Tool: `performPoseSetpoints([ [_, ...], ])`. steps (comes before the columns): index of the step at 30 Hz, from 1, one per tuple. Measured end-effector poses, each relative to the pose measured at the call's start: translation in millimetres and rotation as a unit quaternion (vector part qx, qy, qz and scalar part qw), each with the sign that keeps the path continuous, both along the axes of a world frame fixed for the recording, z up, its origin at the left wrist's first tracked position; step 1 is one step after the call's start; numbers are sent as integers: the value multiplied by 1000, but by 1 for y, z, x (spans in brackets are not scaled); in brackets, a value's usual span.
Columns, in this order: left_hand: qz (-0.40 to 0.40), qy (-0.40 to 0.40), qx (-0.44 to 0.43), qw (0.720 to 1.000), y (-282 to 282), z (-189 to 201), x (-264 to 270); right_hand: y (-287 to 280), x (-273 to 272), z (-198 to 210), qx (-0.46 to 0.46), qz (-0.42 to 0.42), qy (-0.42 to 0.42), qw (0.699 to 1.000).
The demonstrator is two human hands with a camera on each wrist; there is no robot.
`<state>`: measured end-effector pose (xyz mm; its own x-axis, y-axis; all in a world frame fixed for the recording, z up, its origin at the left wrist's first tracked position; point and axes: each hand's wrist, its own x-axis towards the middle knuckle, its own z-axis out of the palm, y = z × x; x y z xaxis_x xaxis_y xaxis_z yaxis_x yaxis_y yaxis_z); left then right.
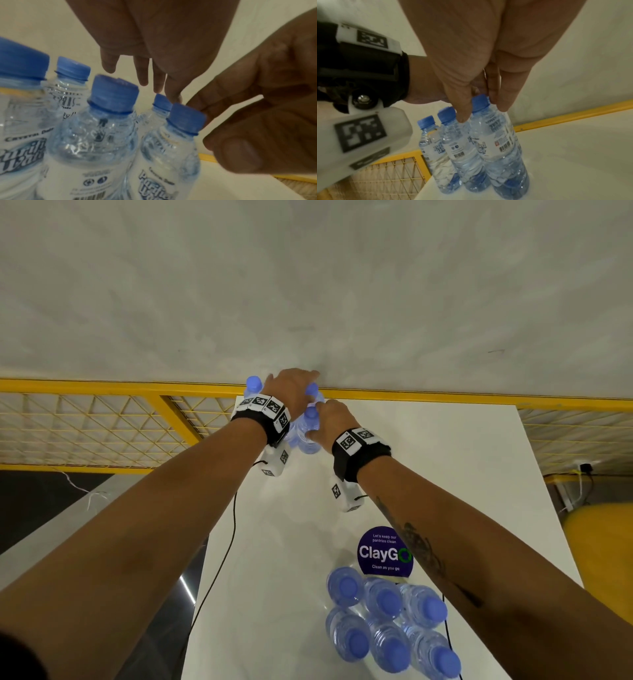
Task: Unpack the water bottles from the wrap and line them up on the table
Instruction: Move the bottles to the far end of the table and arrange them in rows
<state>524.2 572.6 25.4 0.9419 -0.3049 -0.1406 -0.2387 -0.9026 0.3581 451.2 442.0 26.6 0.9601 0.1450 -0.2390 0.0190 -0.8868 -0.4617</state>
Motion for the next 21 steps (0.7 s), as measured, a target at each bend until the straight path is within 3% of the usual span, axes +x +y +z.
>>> performPoseSetpoints([
  [4, 4, -71, -55, 996, 3, 13, -36, -7, -45, 24, 27, 6, -36, 999],
  [6, -22, -68, -73, 995, 3, 13, -66, -14, -75, 38, 43, 37, -45, 997],
  [12, -107, 65, -156, 980, 2, 15, -181, -36, -187, 71, 43, 131, -39, 990],
  [16, -132, 143, -141, 971, -4, 16, -252, -49, -253, 78, 20, 149, 42, 988],
  [21, -153, 180, -108, 966, -15, 18, -315, -53, -309, 73, -32, 143, 62, 987],
])
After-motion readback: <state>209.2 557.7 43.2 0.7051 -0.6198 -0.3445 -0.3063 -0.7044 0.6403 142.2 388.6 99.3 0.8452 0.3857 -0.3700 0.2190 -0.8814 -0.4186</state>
